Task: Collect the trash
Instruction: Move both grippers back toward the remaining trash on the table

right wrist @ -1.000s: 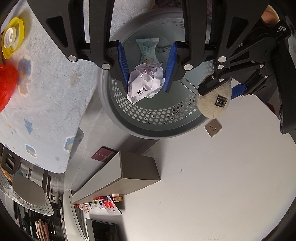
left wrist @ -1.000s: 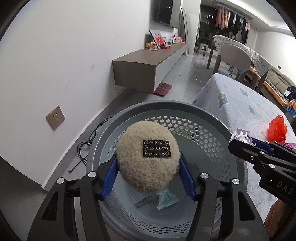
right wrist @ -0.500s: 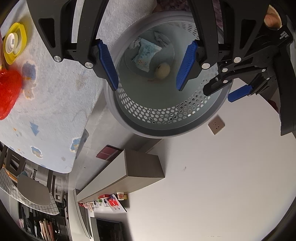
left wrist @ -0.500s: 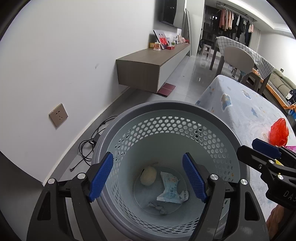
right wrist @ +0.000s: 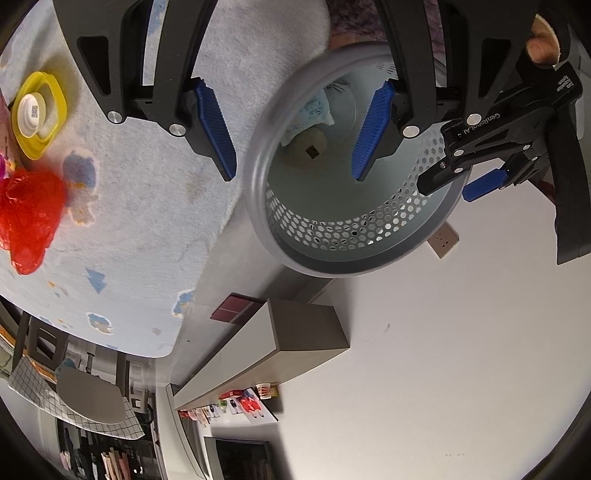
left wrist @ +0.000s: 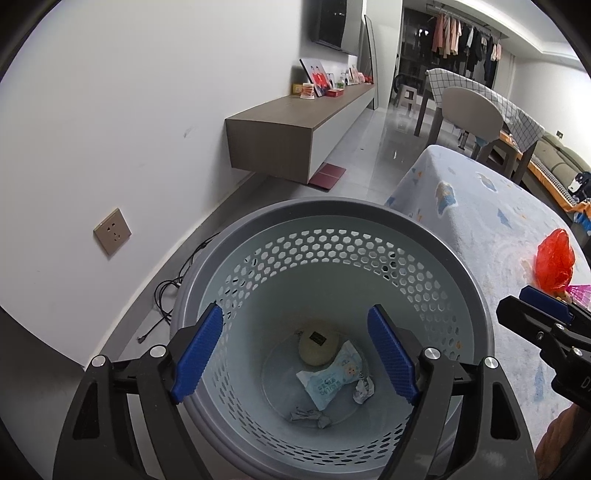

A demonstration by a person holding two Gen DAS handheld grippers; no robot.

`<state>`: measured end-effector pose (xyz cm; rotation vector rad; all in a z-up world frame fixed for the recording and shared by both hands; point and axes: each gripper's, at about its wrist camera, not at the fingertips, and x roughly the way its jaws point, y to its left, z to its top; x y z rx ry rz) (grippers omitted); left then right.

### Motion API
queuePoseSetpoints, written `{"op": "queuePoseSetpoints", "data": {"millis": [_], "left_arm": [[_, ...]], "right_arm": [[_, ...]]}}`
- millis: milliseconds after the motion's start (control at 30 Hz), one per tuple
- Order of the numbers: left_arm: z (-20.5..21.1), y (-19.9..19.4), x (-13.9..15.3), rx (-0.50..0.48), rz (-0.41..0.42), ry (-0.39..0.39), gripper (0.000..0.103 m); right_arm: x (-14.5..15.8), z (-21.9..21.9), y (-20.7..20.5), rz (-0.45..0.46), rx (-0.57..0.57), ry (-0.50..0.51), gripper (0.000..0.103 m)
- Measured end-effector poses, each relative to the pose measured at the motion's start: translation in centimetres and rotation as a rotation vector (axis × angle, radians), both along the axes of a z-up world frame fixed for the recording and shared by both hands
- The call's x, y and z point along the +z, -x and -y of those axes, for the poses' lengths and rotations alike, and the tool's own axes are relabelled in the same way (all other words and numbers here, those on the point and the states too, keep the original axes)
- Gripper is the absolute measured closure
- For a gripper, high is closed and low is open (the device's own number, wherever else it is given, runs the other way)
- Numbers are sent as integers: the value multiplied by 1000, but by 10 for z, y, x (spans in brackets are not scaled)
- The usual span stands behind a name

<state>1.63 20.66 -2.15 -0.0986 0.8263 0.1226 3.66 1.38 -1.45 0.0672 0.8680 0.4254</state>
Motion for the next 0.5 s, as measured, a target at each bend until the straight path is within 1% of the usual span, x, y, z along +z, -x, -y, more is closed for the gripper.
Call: {"op": "queuePoseSetpoints", "data": {"millis": [233,500], "left_arm": [[18,-1,6,-40,19,2,19],[45,-2,14,-97,39,1,17]], "right_arm": [[3,28,11,5,-54,-3,41],[8,63,25,11,-131,-8,41]]}}
